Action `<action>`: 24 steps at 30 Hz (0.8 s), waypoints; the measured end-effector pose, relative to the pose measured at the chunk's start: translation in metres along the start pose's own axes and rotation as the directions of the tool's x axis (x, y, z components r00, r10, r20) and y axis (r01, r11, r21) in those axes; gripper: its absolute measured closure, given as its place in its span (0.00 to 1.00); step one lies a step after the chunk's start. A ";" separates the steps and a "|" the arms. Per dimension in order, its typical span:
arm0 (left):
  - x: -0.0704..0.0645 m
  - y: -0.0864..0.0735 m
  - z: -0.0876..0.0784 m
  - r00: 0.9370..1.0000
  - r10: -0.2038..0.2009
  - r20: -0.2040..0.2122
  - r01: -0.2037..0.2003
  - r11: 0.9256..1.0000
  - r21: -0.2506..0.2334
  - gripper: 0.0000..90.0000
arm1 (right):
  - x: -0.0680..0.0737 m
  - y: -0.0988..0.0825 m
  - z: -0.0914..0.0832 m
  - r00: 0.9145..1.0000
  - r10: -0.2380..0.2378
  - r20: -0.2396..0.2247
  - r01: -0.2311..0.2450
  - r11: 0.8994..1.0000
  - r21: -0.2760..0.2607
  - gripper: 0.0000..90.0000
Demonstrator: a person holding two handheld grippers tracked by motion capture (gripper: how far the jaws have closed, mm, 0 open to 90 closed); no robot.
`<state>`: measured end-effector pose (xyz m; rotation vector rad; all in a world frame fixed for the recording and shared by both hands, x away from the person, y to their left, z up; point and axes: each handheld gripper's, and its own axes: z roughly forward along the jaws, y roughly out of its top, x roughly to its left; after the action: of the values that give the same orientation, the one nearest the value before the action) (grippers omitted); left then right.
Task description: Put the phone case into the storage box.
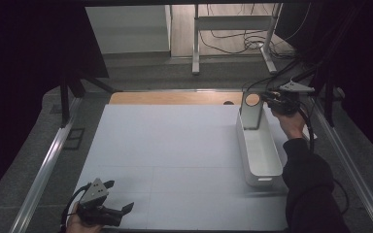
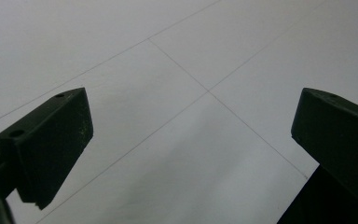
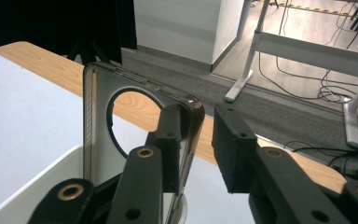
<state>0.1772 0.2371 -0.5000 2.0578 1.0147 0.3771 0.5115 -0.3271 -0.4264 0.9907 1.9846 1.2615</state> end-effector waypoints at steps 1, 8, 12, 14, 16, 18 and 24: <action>0.000 0.000 0.000 1.000 -0.003 0.000 0.003 1.000 -0.002 0.00 | 0.000 0.000 0.000 1.000 0.002 0.003 -0.002 1.000 0.003 0.76; 0.001 0.000 -0.001 1.000 -0.011 -0.010 0.010 1.000 -0.013 0.00 | 0.000 0.001 -0.007 0.999 0.043 -0.018 -0.042 0.999 0.013 0.65; 0.002 -0.001 -0.001 1.000 -0.015 -0.014 0.015 1.000 -0.014 0.00 | 0.002 0.002 -0.011 0.998 0.060 -0.017 -0.059 0.998 0.028 0.58; 0.003 -0.001 -0.001 1.000 -0.023 -0.011 0.022 1.000 -0.018 0.00 | 0.004 0.003 -0.013 0.998 0.064 -0.014 -0.063 0.997 0.038 0.55; 0.004 -0.001 -0.001 0.999 -0.030 -0.012 0.029 0.999 -0.019 0.00 | 0.005 0.005 -0.015 0.998 0.066 -0.014 -0.066 0.997 0.043 0.52; 0.004 -0.001 -0.002 0.999 -0.035 -0.009 0.035 0.999 -0.020 0.00 | 0.007 0.006 -0.018 0.997 0.071 -0.018 -0.070 0.996 0.051 0.50; 0.005 -0.002 -0.002 0.999 -0.048 -0.010 0.048 0.998 -0.029 0.00 | 0.011 0.006 -0.025 0.997 0.081 -0.002 -0.081 0.993 0.081 0.47</action>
<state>0.1784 0.2431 -0.5004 2.0038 1.0570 0.3759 0.4872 -0.3290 -0.4124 1.1182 2.0313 1.2359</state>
